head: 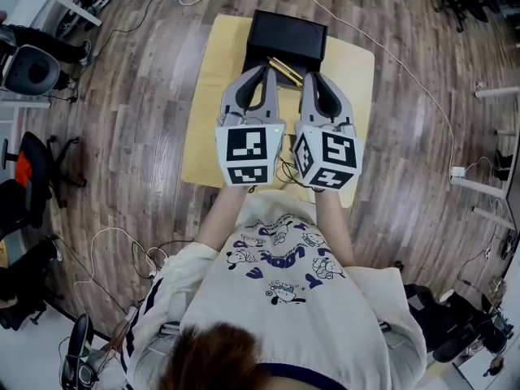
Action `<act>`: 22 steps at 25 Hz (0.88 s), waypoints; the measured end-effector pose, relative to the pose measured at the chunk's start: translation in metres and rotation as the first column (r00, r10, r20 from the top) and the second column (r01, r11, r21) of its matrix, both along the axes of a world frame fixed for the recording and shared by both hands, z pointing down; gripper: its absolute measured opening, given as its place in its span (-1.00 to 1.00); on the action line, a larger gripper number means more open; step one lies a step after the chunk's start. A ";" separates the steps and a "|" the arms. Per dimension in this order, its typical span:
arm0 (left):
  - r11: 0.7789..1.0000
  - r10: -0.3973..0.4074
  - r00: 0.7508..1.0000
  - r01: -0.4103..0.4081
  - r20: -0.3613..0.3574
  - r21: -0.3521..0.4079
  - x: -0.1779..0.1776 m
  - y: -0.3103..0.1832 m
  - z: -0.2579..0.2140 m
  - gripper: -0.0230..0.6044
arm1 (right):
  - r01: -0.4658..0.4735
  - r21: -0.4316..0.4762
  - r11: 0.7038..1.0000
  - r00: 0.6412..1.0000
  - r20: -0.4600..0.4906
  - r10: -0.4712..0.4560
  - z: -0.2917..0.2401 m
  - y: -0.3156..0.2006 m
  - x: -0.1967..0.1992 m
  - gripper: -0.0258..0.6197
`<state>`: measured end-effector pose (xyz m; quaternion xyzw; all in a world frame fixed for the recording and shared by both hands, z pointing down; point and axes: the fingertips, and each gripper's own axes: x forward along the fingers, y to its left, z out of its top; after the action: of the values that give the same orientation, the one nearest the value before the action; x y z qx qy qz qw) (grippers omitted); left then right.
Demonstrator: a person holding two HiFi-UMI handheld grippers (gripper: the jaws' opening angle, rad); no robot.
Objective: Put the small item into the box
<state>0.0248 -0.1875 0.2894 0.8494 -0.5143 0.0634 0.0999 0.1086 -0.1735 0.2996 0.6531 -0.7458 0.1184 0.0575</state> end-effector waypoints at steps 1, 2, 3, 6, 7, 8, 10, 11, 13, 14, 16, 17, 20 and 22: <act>1.000 0.002 1.000 -0.002 -0.002 0.001 0.000 0.000 0.000 -0.86 | -0.002 0.006 1.000 1.000 -0.001 0.002 -0.001 0.001 -0.001 -0.79; 1.000 0.005 1.000 -0.005 -0.002 0.003 0.000 0.001 0.000 -0.86 | -0.004 0.011 1.000 1.000 -0.003 0.004 -0.002 0.001 -0.001 -0.79; 1.000 0.006 1.000 -0.006 0.000 0.005 0.000 0.001 0.000 -0.86 | -0.006 0.016 1.000 1.000 -0.005 0.006 -0.002 0.002 -0.002 -0.79; 1.000 0.008 1.000 -0.009 0.016 0.016 0.000 0.000 -0.002 -0.86 | -0.006 0.021 1.000 1.000 -0.007 0.006 -0.004 0.001 -0.003 -0.79; 1.000 0.010 1.000 -0.010 0.020 0.019 0.001 0.001 -0.003 -0.86 | -0.006 0.021 1.000 1.000 -0.007 0.006 -0.005 0.002 -0.003 -0.79; 1.000 0.011 1.000 -0.012 0.022 0.021 0.002 0.002 -0.003 -0.86 | -0.007 0.022 1.000 1.000 -0.006 0.007 -0.005 0.002 -0.002 -0.79; 1.000 0.014 1.000 -0.014 0.018 0.021 0.003 0.003 -0.005 -0.86 | -0.008 0.025 1.000 1.000 -0.004 0.009 -0.007 0.004 -0.001 -0.79; 1.000 0.014 1.000 -0.014 0.017 0.021 0.003 0.004 -0.005 -0.86 | -0.009 0.027 1.000 1.000 -0.002 0.009 -0.007 0.005 0.000 -0.79; 1.000 0.013 1.000 -0.013 0.018 0.024 0.004 0.006 -0.006 -0.86 | -0.010 0.031 0.999 1.000 -0.002 0.010 -0.008 0.007 0.000 -0.80; 1.000 0.012 1.000 -0.013 0.017 0.025 0.004 0.007 -0.006 -0.86 | -0.010 0.033 0.999 1.000 -0.003 0.011 -0.009 0.008 0.001 -0.80; 1.000 0.013 1.000 -0.013 0.016 0.026 0.005 0.008 -0.007 -0.86 | -0.011 0.038 0.999 1.000 -0.005 0.012 -0.010 0.010 0.001 -0.80; 1.000 0.013 1.000 -0.013 0.015 0.025 0.004 0.009 -0.007 -0.86 | -0.012 0.039 0.999 1.000 -0.005 0.012 -0.010 0.010 0.001 -0.80; 1.000 0.013 1.000 -0.013 0.015 0.024 0.004 0.011 -0.007 -0.86 | -0.011 0.038 0.999 1.000 -0.005 0.011 -0.010 0.012 0.000 -0.80; 1.000 0.013 1.000 -0.013 0.016 0.025 0.004 0.012 -0.007 -0.86 | -0.010 0.035 0.999 1.000 -0.003 0.010 -0.009 0.013 0.001 -0.80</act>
<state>0.0291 -0.1757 0.2823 0.8534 -0.5103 0.0644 0.0848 0.1093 -0.1605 0.2909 0.6581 -0.7442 0.1044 0.0467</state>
